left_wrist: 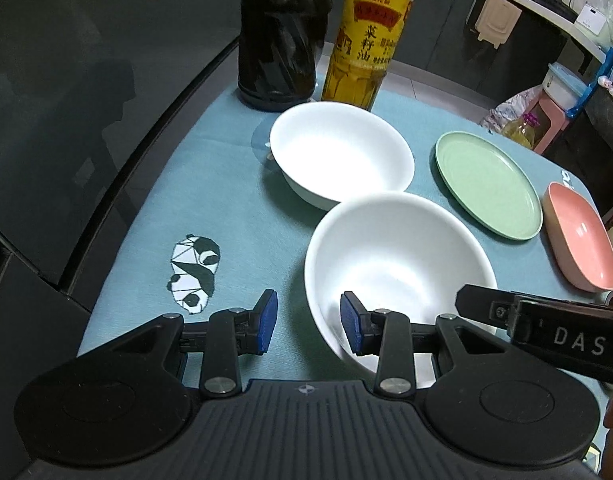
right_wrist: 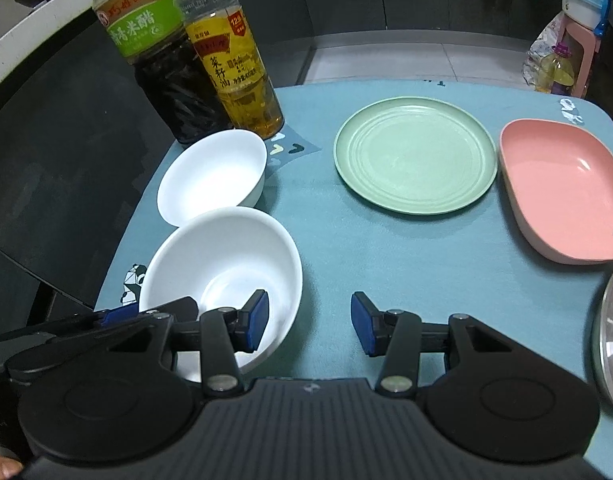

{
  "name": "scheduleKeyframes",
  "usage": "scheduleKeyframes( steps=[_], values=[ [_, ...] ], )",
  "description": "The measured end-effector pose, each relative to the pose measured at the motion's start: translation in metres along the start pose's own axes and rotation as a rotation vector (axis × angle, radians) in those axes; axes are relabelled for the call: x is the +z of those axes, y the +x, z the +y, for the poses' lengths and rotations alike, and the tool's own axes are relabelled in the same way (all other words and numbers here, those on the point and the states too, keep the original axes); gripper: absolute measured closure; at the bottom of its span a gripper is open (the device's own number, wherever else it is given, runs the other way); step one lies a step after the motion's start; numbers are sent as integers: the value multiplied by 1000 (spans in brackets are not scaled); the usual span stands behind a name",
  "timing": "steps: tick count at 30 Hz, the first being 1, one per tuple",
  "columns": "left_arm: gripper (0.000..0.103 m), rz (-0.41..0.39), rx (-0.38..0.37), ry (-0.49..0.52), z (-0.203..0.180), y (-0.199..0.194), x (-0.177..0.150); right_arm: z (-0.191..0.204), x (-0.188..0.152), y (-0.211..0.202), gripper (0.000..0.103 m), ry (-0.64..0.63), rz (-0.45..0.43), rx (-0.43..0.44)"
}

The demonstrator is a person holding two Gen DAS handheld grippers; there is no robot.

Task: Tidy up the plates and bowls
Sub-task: 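Move both grippers to the rim of the large white bowl, then close both grippers on the large white bowl rim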

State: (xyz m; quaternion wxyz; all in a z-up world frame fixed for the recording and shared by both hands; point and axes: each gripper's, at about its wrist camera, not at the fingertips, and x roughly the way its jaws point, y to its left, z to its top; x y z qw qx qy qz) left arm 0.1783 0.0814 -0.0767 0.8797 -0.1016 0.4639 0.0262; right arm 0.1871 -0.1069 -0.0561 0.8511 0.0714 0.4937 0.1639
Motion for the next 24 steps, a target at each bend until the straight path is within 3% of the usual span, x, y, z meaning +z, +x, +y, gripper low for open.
scheduleKeyframes(
  steps=[2,4,5,7,24],
  values=[
    [70,9,-5,4,-1,3,0,0,0,6,77,-3,9,5],
    [72,11,-12,15,-2,6,0,0,0,10,91,-8,20,13],
    [74,4,-12,25,-3,7,-1,-1,0,12,94,-11,25,21],
    [84,-16,-21,50,-6,6,-3,0,0,15,103,-20,29,39],
    [86,-89,-30,118,-24,-29,-16,4,-12,-23,103,-56,-60,51]
  ],
)
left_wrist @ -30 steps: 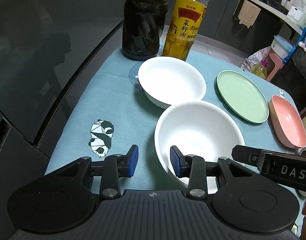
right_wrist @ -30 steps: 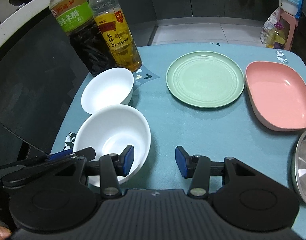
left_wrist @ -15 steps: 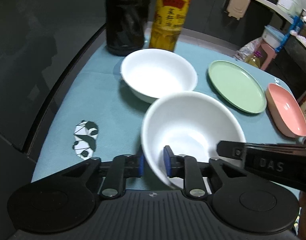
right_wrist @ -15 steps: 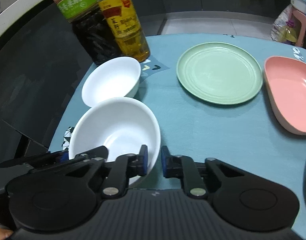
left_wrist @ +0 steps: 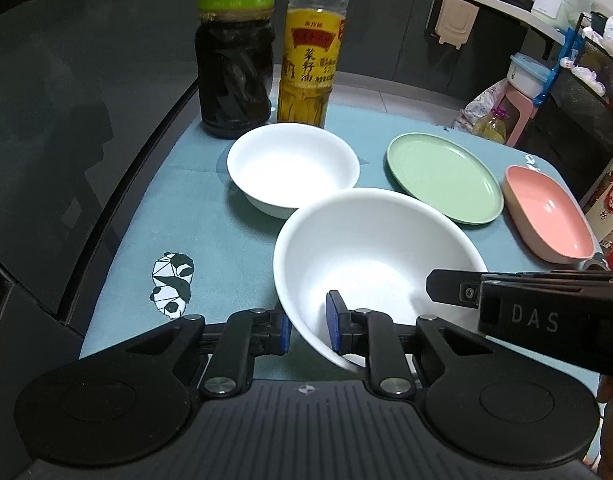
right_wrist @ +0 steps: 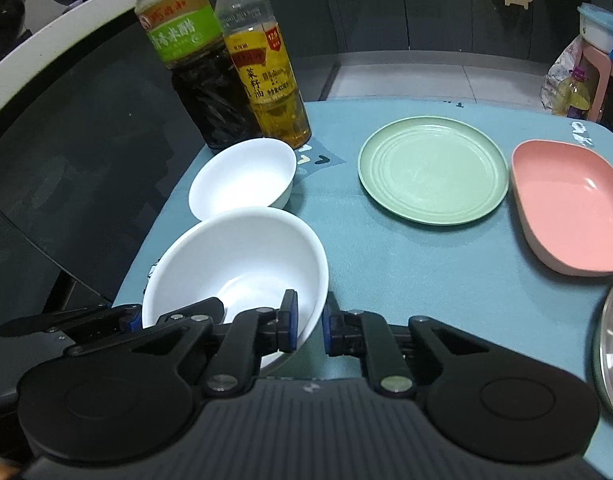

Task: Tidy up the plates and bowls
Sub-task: 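Close both grippers on the large white bowl rim, then carry the large white bowl and lower it into the black bowl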

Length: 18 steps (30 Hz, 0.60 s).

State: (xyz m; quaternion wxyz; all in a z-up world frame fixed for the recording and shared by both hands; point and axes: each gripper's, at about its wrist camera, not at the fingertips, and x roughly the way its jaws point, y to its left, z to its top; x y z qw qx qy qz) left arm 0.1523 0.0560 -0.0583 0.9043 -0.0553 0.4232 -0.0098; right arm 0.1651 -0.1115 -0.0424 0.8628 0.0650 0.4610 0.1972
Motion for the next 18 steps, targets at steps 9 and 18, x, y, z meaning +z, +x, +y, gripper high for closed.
scheduleKeyframes(
  steps=[9,18],
  values=[
    [86,-32,-24,14,-9,-31,-12,0,-15,-32,103,9,-40,2],
    [86,-73,-37,40,-21,-67,-33,1,-41,-68,103,19,-86,2]
  ],
)
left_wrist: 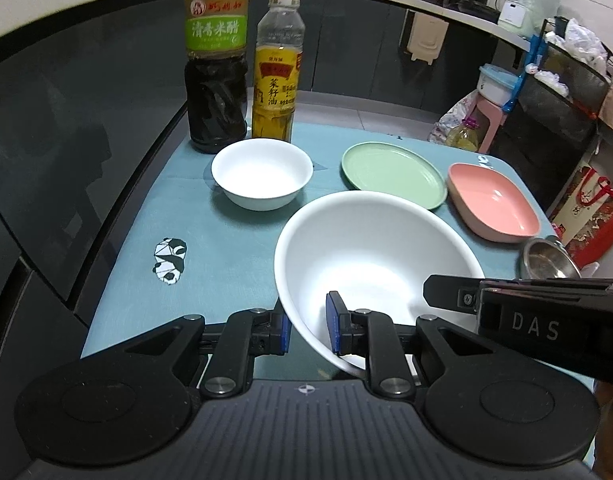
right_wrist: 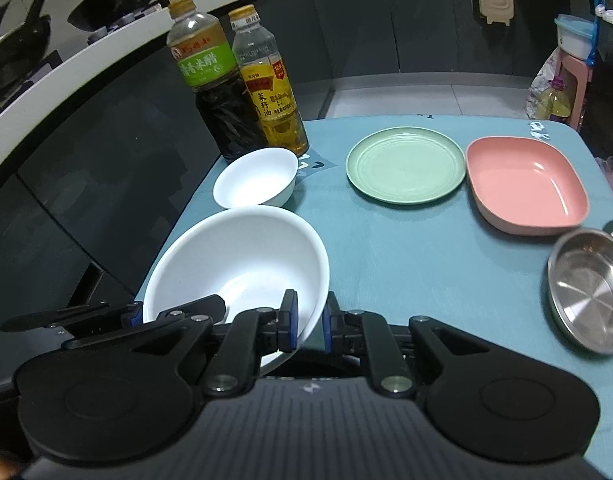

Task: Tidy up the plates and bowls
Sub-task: 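Carry the large white bowl and lower it into the black bowl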

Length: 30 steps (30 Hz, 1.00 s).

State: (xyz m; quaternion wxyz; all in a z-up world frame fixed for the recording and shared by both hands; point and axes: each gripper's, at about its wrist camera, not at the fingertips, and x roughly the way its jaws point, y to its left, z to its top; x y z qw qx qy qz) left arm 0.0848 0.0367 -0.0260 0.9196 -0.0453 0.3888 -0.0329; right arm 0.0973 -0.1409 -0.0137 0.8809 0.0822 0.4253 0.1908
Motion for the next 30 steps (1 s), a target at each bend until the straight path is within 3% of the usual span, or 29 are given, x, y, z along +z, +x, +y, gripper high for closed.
scheduleKeyframes(
  steps=[17,30],
  values=[
    [86,-30,-18,63,-26,-56,-44,-1,-49,-59,103,16,-51,-2],
    [86,13,-22,89,-33,-58,-66,-8,-74,-64,103,43,-21,1]
  ],
)
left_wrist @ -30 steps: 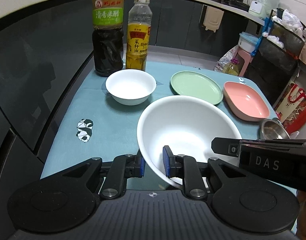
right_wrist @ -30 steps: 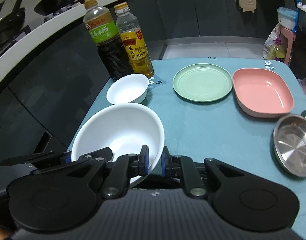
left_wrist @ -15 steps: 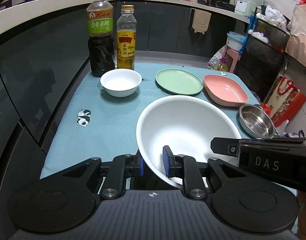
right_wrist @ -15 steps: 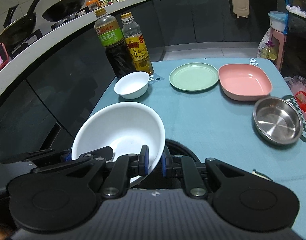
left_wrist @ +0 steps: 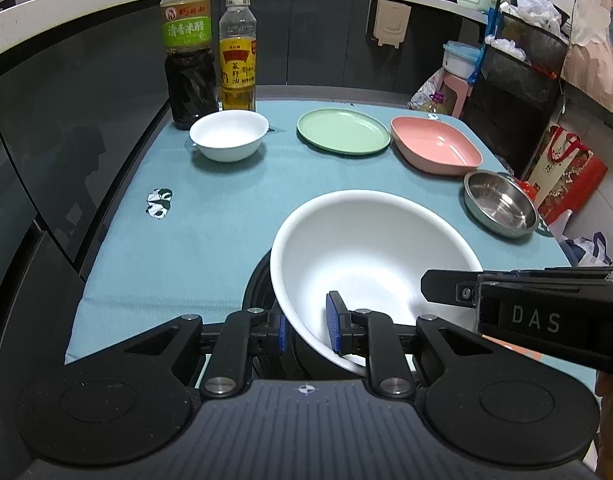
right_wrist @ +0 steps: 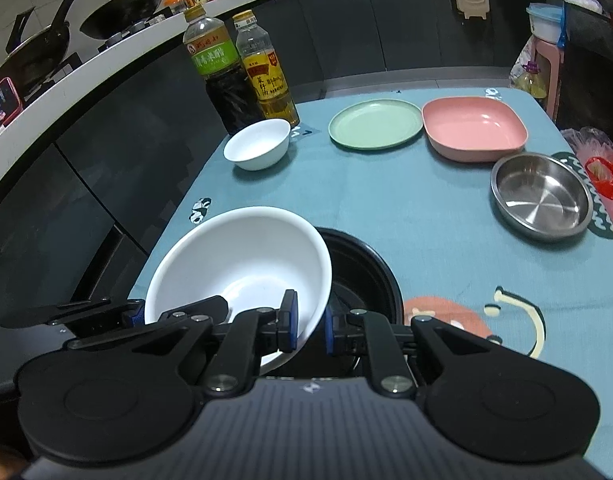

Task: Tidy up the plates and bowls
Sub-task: 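Carry the large white bowl and lower it into the black bowl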

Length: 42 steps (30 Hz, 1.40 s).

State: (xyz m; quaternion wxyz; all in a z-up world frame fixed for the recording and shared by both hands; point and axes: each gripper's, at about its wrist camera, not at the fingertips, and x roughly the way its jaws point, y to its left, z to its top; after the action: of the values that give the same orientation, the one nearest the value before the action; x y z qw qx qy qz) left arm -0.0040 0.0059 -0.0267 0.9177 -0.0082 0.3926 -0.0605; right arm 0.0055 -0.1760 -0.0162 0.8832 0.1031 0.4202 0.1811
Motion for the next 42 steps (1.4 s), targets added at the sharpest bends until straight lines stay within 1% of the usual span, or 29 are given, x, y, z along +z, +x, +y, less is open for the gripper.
scheduleKeyframes(
  steps=[8,25,30,33,37,42],
  values=[
    [86,34,1,10,-3,6,-8,-6,-10,5,103,21,30,-1],
    [86,92,-3,3,-2,24,-16,-14,-16,21,102,54,79,-2],
    [84,98,4,-6,3,26,-17,-14,-17,22,102,55,75,-8],
    [84,108,15,-14,6,27,-16,-15,-18,20,102,56,55,-33],
    [83,103,8,-35,11,26,-14,-20,-18,18,102,70,45,-42],
    [83,95,5,-36,12,23,-13,-21,-18,19,102,77,47,-44]
  ],
)
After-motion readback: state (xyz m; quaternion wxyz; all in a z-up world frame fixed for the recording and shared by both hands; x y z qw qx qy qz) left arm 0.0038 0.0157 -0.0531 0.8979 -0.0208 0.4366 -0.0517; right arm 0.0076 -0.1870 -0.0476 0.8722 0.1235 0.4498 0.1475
